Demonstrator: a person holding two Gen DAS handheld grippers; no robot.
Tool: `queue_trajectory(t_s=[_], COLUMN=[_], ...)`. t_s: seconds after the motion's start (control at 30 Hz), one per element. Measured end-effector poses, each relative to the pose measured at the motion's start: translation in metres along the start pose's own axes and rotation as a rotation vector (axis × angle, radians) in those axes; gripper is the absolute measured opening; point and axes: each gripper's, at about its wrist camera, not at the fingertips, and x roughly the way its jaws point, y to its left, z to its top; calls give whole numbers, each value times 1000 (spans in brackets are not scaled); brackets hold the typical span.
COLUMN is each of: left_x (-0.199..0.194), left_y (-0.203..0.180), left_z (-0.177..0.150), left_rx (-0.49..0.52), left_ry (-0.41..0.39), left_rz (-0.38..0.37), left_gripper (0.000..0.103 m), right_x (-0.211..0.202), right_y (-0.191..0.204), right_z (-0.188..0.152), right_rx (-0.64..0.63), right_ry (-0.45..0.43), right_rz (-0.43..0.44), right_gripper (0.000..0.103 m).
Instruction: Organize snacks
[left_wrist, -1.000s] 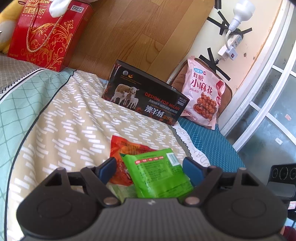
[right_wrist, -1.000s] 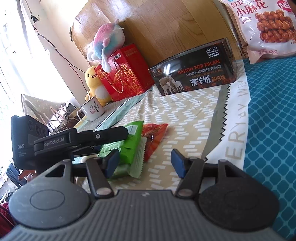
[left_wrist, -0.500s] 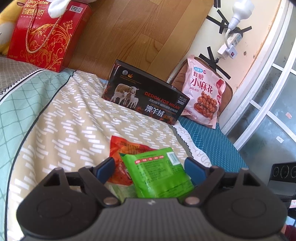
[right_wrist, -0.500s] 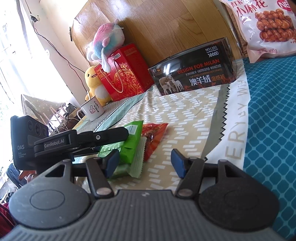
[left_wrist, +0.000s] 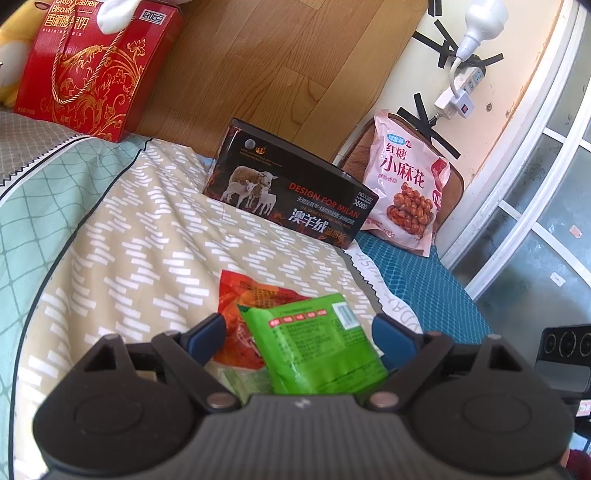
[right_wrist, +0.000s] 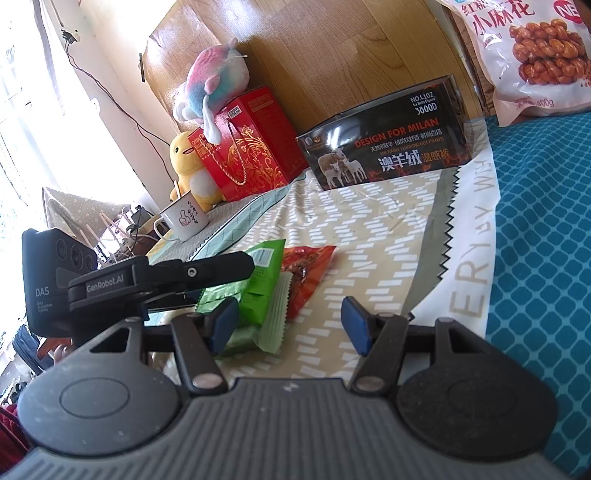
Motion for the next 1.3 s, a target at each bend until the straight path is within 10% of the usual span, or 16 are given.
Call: queue_trajectory(t_s=[1.3], left_x=[0], left_y=[6], left_z=[1], left_rx=[-38], left_ry=[-4], left_rz=[-6], left_gripper=[100], right_x=[0], right_y=[-1], right_z=[0], right_rx=[0], right_ry=[0], right_rz=[1], right_gripper=[64])
